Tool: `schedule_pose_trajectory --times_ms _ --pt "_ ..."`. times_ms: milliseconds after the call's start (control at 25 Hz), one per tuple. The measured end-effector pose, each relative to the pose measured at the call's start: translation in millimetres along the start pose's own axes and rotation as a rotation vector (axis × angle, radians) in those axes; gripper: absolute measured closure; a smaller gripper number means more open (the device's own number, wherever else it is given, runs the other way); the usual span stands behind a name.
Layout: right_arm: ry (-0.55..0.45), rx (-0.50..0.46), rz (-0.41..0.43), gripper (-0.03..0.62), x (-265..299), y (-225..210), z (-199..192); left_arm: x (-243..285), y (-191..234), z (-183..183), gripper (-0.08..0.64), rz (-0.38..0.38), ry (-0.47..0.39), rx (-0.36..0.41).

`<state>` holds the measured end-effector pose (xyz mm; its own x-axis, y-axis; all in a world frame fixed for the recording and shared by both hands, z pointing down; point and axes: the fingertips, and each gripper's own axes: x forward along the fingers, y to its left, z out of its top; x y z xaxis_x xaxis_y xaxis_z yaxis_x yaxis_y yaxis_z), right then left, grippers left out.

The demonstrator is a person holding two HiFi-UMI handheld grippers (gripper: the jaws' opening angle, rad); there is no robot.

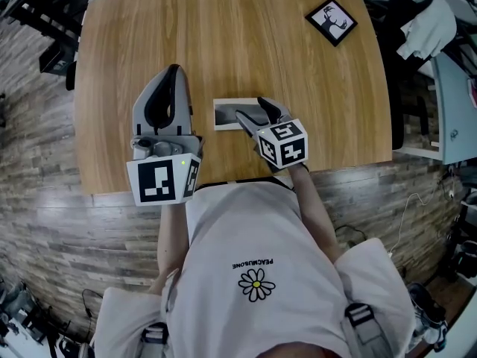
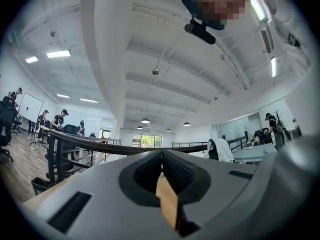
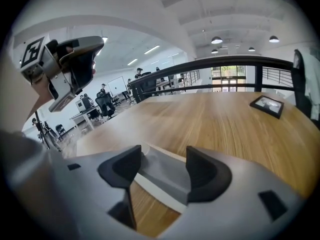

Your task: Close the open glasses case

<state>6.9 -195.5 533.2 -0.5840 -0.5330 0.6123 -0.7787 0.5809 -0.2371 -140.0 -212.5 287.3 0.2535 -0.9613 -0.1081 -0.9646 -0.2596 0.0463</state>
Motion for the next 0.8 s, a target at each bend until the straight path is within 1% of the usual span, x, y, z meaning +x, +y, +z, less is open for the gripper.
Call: schedule_pose_trajectory --times_ms 280,560,800 --pt "0.025 -0.012 0.012 0.318 -9.0 10.6 -12.1 1.7 -4.8 -5.9 0.543 -0.011 0.017 0.006" --pt "0.038 0.042 0.032 0.318 -14.4 18.2 -25.4 1.9 0.4 -16.9 0.543 -0.004 0.048 0.009" --pt "0.048 0.044 0.031 0.318 -15.8 20.2 -29.9 6.2 -1.1 -21.7 0.543 -0.006 0.053 0.005"
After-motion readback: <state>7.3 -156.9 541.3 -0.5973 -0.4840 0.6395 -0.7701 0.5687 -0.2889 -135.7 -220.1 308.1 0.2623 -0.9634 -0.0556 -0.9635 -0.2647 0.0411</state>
